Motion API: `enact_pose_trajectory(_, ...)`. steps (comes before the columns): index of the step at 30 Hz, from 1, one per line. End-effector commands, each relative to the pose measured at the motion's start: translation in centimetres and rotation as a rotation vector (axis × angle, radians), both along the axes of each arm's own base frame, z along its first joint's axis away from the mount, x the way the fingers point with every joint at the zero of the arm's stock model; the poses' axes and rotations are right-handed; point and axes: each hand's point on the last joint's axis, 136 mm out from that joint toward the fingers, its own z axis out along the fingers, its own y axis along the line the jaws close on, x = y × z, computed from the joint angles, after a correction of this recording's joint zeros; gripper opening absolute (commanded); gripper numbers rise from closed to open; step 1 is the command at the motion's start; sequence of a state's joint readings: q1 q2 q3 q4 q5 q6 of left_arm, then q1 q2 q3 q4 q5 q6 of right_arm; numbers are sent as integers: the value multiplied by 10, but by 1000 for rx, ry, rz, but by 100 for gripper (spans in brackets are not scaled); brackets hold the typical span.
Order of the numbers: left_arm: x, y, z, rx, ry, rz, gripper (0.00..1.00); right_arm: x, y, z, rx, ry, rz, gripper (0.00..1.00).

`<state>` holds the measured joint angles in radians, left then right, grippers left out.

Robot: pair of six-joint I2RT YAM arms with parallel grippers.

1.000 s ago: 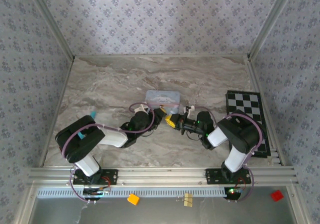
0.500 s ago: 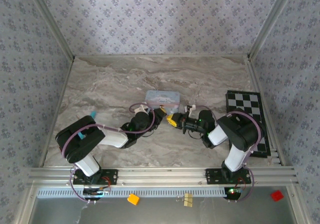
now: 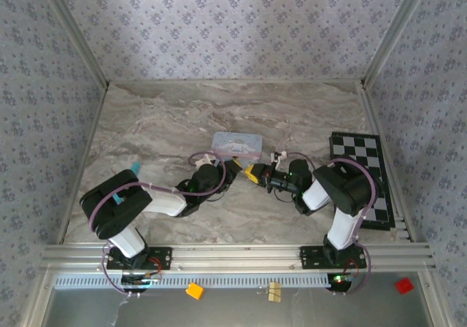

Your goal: Unlock a padlock with a key

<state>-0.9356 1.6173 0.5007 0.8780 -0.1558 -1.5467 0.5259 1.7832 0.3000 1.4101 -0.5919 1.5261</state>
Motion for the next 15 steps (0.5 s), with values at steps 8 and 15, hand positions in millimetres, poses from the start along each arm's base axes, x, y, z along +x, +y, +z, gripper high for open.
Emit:
enact_pose_trajectory(8,-55,-61,74,-239,-89,-315,0,0,17,13,-1,-33,-139,0)
enact_pose_trajectory(15,-53,-59,65,-229,-73,-294,0,-14,26,12,-7,-30,-182,0)
